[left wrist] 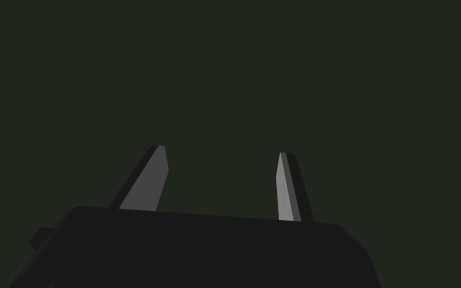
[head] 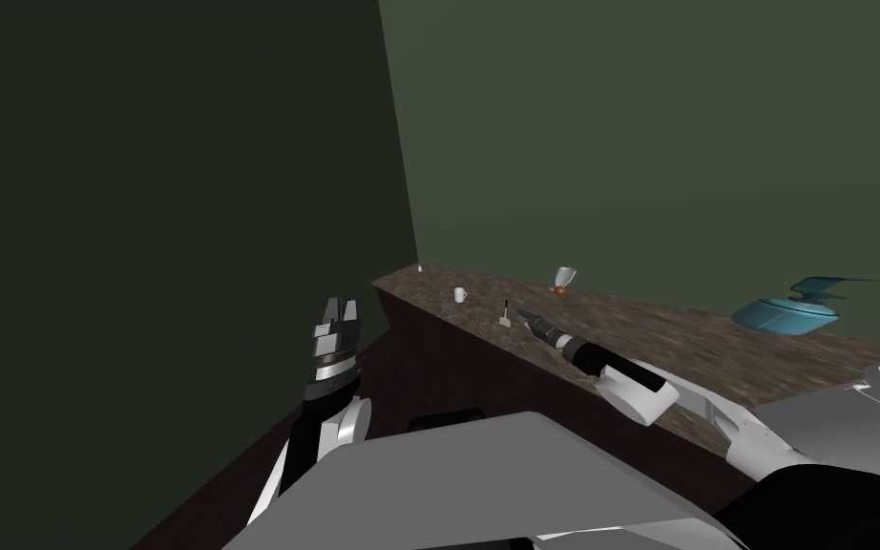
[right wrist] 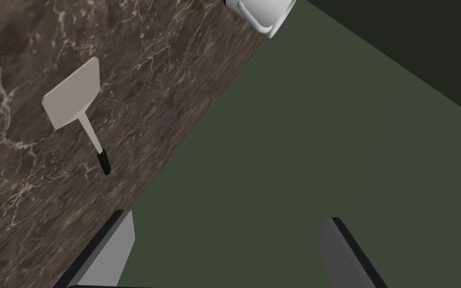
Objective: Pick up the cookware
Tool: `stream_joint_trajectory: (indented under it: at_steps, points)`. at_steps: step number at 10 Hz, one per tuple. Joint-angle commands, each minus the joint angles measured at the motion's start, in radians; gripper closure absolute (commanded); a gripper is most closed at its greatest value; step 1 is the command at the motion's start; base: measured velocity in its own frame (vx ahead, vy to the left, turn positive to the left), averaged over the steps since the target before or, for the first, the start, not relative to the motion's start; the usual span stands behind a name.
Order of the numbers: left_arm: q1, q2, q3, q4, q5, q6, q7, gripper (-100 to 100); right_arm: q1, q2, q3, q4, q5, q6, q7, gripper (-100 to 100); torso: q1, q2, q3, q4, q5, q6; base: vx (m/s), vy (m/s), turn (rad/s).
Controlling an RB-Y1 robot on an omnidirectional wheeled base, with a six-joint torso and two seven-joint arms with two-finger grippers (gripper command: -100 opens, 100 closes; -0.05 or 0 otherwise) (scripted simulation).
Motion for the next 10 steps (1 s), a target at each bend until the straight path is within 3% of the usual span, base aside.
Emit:
stream_joint_trajectory:
  at_steps: [1, 2, 3, 4, 5, 6, 7, 10]
  points:
    - [0.000, 0.000, 0.000, 0.000, 0.000, 0.000, 0.000, 0, 0.003, -0.033, 0.002, 0.005, -0.026, 0.030, 0.004, -100, 0.000, 0.000, 0.000, 0.000, 0.000, 0.000, 0.001, -0.013, 0.122]
    - [0.000, 0.000, 0.000, 0.000, 0.000, 0.000, 0.000, 0, 0.013, -0.069, 0.010, 0.030, -0.067, 0.068, 0.005, -100, 0.000, 0.000, 0.000, 0.000, 0.000, 0.001, 0.003, -0.006, 0.246]
    - [0.000, 0.000, 0.000, 0.000, 0.000, 0.000, 0.000, 0, 0.013, -0.084, 0.010, 0.030, -0.072, 0.068, 0.005, -100, 0.000, 0.000, 0.000, 0.000, 0.000, 0.000, 0.002, -0.011, 0.140]
    - [0.000, 0.000, 0.000, 0.000, 0.000, 0.000, 0.000, 0, 0.023, -0.124, 0.019, 0.054, -0.115, 0.106, 0.007, -100, 0.000, 0.000, 0.000, 0.000, 0.000, 0.001, 0.003, -0.009, 0.276]
    - [0.000, 0.000, 0.000, 0.000, 0.000, 0.000, 0.000, 0, 0.023, -0.134, 0.019, 0.054, -0.119, 0.106, 0.007, -100, 0.000, -0.001, 0.000, 0.000, 0.000, 0.000, 0.007, -0.019, 0.140]
    - [0.000, 0.000, 0.000, 0.000, 0.000, 0.000, 0.000, 0, 0.034, -0.175, 0.029, 0.079, -0.162, 0.143, 0.009, -100, 0.000, -0.001, 0.000, 0.000, 0.000, 0.001, 0.013, -0.016, 0.237]
    - [0.000, 0.000, 0.000, 0.000, 0.000, 0.000, 0.000, 0, 0.034, -0.183, 0.029, 0.079, -0.166, 0.143, 0.009, -100, -0.001, -0.001, -0.001, 0.000, 0.000, 0.000, 0.011, -0.019, 0.151]
    - [0.000, 0.000, 0.000, 0.000, 0.000, 0.000, 0.000, 0, 0.056, -0.263, 0.051, 0.126, -0.250, 0.218, 0.013, -100, -0.001, -0.001, -0.001, 0.000, 0.000, 0.001, 0.014, -0.020, 0.217]
